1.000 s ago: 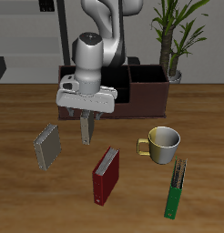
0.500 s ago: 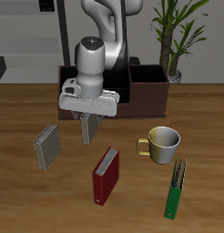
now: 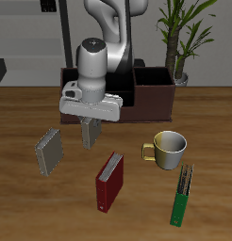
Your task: Place the left yellow book into the back desk caddy's back compartment
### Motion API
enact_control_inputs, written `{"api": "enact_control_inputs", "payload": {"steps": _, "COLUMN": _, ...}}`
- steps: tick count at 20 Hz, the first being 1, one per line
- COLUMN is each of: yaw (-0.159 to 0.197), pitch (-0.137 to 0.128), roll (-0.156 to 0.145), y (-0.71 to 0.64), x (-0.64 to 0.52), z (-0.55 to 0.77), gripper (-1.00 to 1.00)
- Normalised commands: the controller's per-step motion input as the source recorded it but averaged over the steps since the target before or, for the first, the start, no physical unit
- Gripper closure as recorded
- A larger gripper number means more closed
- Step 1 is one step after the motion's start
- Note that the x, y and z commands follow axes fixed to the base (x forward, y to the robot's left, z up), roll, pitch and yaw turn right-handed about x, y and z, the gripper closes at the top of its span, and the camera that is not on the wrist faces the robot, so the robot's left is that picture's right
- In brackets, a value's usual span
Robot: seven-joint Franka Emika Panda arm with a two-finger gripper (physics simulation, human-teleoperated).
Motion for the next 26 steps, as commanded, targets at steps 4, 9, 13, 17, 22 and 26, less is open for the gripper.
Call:
{"api": "enact_control_inputs", "payload": {"steps": 4, "yaw": 0.003, "pitch": -0.032, "roll": 0.006, "y": 0.04, "x": -0.01, "z": 0.33, "gripper": 1.00}}
{"api": "enact_control_inputs", "payload": {"steps": 9, "yaw": 0.031, "pitch": -0.063, "roll": 0.027, "y": 0.15, "x": -0.11, "z": 0.54, "gripper": 1.00}}
{"api": "enact_control_inputs", "payload": {"steps": 13, "yaw": 0.034, "pitch": -0.057, "roll": 0.029, "y": 0.17, "x": -0.20, "z": 0.62, "gripper": 1.00}}
{"api": "enact_control_inputs", "payload": {"steps": 17, "yaw": 0.045, "pitch": -0.052, "roll": 0.028, "y": 0.11, "x": -0.23, "z": 0.48, "gripper": 1.00}}
{"api": "enact_control_inputs", "payload": {"steps": 22, "yaw": 0.025, "pitch": -0.029, "roll": 0.011, "y": 0.03, "x": -0.30, "z": 0.48, "gripper": 1.00}}
{"api": "enact_control_inputs", "payload": {"steps": 26, "yaw": 0.010, "pitch": -0.018, "roll": -0.034, "y": 0.00, "x": -0.39, "z": 0.37, "gripper": 1.00}}
